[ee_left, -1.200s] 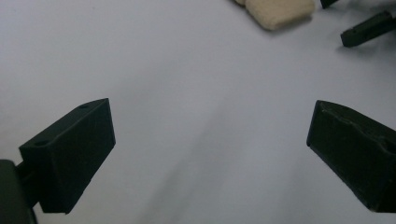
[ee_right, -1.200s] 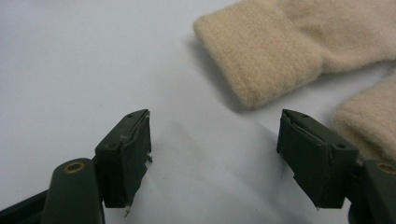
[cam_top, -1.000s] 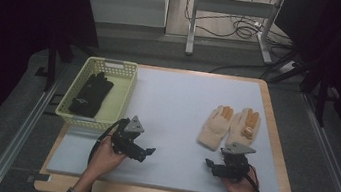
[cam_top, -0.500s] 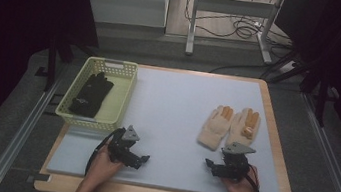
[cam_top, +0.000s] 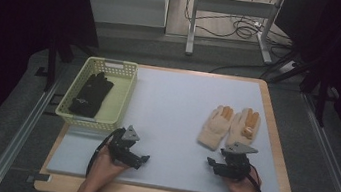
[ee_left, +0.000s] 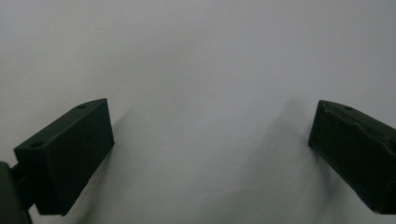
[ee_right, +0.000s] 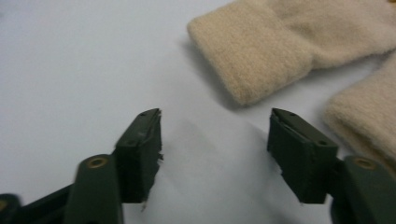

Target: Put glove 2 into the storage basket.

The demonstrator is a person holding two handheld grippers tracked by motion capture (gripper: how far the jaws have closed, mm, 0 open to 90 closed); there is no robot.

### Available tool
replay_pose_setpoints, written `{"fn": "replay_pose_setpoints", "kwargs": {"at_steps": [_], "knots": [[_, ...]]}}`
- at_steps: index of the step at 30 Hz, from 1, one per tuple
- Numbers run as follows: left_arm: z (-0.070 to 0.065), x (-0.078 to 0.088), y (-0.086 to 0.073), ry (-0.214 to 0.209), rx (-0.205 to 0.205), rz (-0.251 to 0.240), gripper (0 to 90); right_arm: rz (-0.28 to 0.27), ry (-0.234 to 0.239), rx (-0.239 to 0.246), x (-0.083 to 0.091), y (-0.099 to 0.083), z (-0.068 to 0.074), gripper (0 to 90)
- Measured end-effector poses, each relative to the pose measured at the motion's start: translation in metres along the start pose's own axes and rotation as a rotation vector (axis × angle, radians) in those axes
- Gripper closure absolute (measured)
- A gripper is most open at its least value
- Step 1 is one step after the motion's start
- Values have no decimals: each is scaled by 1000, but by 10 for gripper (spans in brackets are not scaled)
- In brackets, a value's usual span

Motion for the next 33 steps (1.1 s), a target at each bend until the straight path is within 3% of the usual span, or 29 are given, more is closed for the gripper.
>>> {"fn": "replay_pose_setpoints", "kwargs": {"at_steps": [6,13,17,22,26,30,33], "knots": [[0,0,0,-1,2,0,4,-19,-4,-12,18,12,-5,509],[0,0,0,-1,2,-1,4,-32,-39,-19,25,41,-28,516],[0,0,0,-1,3,-1,5,-37,-54,-43,15,58,-44,419],[0,0,0,-1,3,-1,5,-19,-65,-53,-11,76,-60,274],[0,0,0,-1,3,-1,5,13,-64,-69,-36,84,-67,218],[0,0,0,-2,3,-1,5,86,-102,-65,-62,81,-72,218],[0,0,0,-2,3,-1,5,83,-130,-69,-64,81,-72,361]]}}
Point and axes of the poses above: each handheld gripper's, and its own axes: x roughly backward along the jaws, y roughly out of its top, z roughly to its left, the point moved 7 cm from there along -x, roughly forward along the jaws, and after that the axes turned 7 degrees about z, right-handed, at the moved point
